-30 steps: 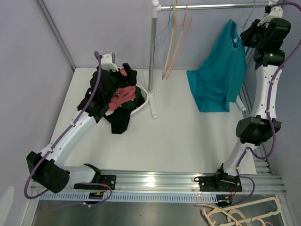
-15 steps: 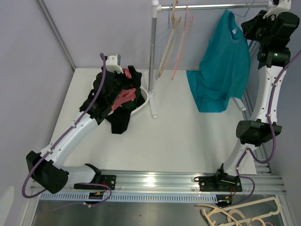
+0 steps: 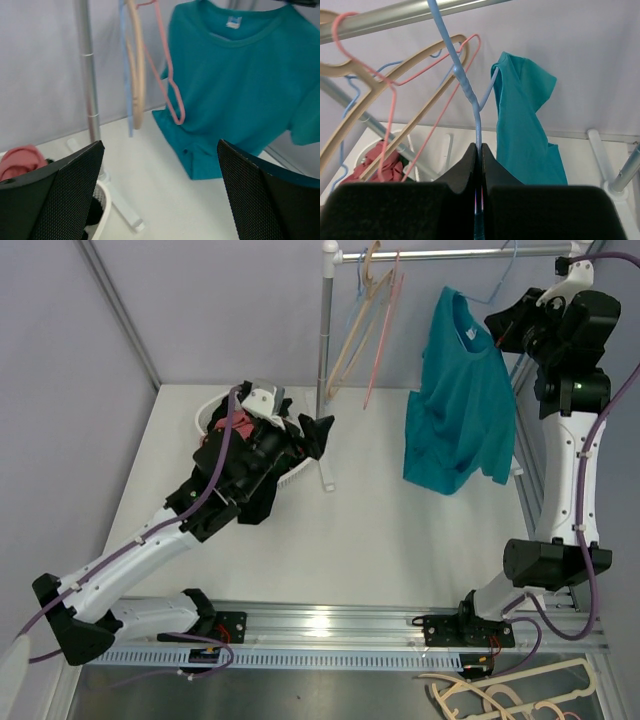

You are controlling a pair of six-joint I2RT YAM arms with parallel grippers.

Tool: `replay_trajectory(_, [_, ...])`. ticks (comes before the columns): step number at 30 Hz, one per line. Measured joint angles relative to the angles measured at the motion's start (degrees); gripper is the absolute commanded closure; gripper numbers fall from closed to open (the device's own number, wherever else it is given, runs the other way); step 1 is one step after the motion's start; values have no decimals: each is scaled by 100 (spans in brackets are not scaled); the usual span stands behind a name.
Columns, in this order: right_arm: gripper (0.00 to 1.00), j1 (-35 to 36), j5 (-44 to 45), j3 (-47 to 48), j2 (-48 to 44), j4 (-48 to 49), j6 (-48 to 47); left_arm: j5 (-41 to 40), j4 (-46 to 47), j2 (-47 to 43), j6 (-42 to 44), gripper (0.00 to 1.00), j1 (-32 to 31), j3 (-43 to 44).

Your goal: Remove the t-shirt from the hanger

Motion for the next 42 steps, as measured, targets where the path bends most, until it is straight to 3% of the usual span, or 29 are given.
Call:
replay_trajectory(9, [100, 166, 278, -920, -1237, -144, 468, 463, 772, -4, 789, 1, -1635, -420])
replay_trajectory(19, [100, 1537, 2354, -2522, -2577, -125, 1320, 247, 2135, 1200, 2347, 0, -3838, -938])
replay_trajectory(25, [100, 2059, 3508, -2634, -2806, -153, 1569, 44, 3097, 1314, 2789, 0, -3965, -1635])
replay_trajectory(33, [100, 2656, 4232, -2905, -2822, -136, 1624, -501, 4109, 1904, 3235, 0, -3960, -1445])
replay_trajectory(41, [100, 2959, 4463, -2970, -2837, -55, 1617, -586, 3912, 2455, 3014, 1, -3781, -728])
replay_trajectory(42, [100, 2973, 4478, -2970, -2844, -35, 1615, -577, 3805, 2492, 2900, 11, -3703, -616])
